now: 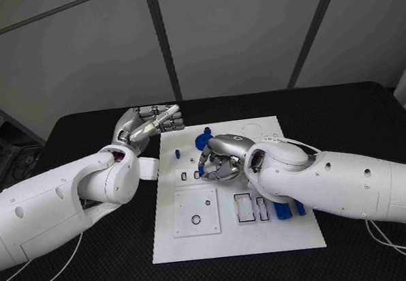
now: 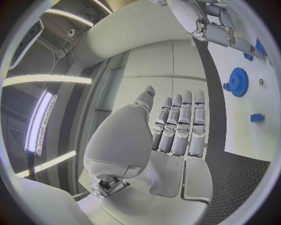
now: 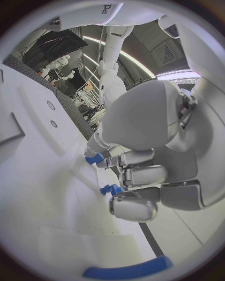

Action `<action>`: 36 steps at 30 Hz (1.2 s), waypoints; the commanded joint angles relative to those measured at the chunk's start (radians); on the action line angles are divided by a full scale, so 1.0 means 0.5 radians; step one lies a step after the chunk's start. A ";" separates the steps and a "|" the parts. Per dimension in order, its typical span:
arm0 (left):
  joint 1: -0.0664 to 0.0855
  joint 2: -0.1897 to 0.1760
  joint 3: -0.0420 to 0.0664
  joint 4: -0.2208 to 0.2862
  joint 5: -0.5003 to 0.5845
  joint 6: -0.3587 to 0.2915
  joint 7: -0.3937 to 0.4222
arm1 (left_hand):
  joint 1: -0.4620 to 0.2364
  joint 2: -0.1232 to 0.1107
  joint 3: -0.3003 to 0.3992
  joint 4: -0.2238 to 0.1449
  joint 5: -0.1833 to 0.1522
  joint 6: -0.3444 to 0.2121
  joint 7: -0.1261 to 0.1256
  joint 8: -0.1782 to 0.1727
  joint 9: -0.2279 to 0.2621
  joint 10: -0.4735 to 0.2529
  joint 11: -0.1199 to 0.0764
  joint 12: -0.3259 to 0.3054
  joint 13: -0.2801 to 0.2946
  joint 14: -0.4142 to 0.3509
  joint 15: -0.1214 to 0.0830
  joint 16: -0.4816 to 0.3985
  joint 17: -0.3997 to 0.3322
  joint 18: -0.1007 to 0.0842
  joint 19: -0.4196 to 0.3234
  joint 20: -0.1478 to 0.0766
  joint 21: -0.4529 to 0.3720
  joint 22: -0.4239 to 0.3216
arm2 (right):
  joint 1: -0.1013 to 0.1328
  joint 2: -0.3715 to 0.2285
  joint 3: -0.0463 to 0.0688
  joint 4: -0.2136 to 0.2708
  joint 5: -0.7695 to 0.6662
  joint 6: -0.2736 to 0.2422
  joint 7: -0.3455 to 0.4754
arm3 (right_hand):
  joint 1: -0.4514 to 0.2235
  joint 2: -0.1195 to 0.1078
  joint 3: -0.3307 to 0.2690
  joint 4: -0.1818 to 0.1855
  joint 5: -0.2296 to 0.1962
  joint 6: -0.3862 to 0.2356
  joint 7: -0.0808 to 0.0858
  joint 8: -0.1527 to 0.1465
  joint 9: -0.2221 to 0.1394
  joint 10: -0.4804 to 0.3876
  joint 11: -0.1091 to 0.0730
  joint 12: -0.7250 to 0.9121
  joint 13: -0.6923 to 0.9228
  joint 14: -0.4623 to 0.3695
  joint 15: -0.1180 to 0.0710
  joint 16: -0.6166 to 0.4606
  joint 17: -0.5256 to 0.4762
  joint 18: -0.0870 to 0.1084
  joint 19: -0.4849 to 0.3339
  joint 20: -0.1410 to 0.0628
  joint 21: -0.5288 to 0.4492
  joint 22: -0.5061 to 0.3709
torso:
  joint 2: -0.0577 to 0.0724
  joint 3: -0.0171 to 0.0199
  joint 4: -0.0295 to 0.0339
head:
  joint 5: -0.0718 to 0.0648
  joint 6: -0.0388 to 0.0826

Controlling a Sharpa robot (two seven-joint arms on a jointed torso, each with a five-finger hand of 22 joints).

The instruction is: Assemble the parts on the task board

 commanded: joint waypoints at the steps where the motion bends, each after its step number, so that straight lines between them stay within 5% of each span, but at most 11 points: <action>1: 0.003 0.002 0.001 0.000 -0.014 0.026 0.000 | 0.001 0.013 0.002 -0.008 -0.006 0.010 0.005 -0.011 0.000 0.002 -0.010 -0.009 0.000 0.013 -0.002 -0.006 0.003 0.000 0.015 0.002 -0.008 -0.003 | -0.007 -0.009 -0.008 0.000 -0.043 0.054 -0.045 | -0.009 -0.001 0.002 -0.001 -0.009 0.015 -0.006 0.002 -0.001 -0.011 -0.007 -0.007 0.223 0.211 -0.016 0.010 0.526 -0.014 -0.008 -0.011 -0.002 -0.003 | 0.000 0.0008 -0.001 | 0.000 -0.001; 18: 0.002 0.003 0.001 -0.003 -0.013 0.026 -0.001 | 0.001 0.013 0.002 -0.008 -0.006 0.010 0.005 -0.011 0.000 0.002 -0.010 -0.009 0.000 0.013 -0.002 -0.006 0.003 0.000 0.015 0.002 -0.008 -0.003 | -0.007 -0.019 -0.008 0.014 -0.055 0.044 -0.051 | -0.014 -0.009 0.000 -0.004 -0.009 0.012 -0.005 0.000 -0.002 -0.013 -0.006 -0.009 0.222 0.211 -0.015 0.010 0.526 -0.014 -0.009 -0.011 -0.003 -0.005 | 0.000 -0.0008 0.000 | 0.000 -0.003; 36: 0.002 0.000 0.001 -0.009 -0.013 0.031 -0.006 | -0.001 0.012 0.001 -0.009 -0.006 0.010 0.006 -0.013 0.000 0.002 -0.009 -0.010 -0.001 0.013 -0.002 -0.008 0.003 0.000 0.015 0.002 -0.008 -0.004 | -0.018 -0.055 -0.007 0.104 -0.085 -0.095 -0.035 | -0.020 -0.009 -0.001 -0.002 -0.009 0.014 -0.005 0.002 -0.002 -0.010 -0.006 -0.006 0.226 0.211 -0.014 0.010 0.526 -0.015 -0.006 -0.010 -0.001 0.000 | 0.000 0.0005 -0.001 | 0.003 -0.003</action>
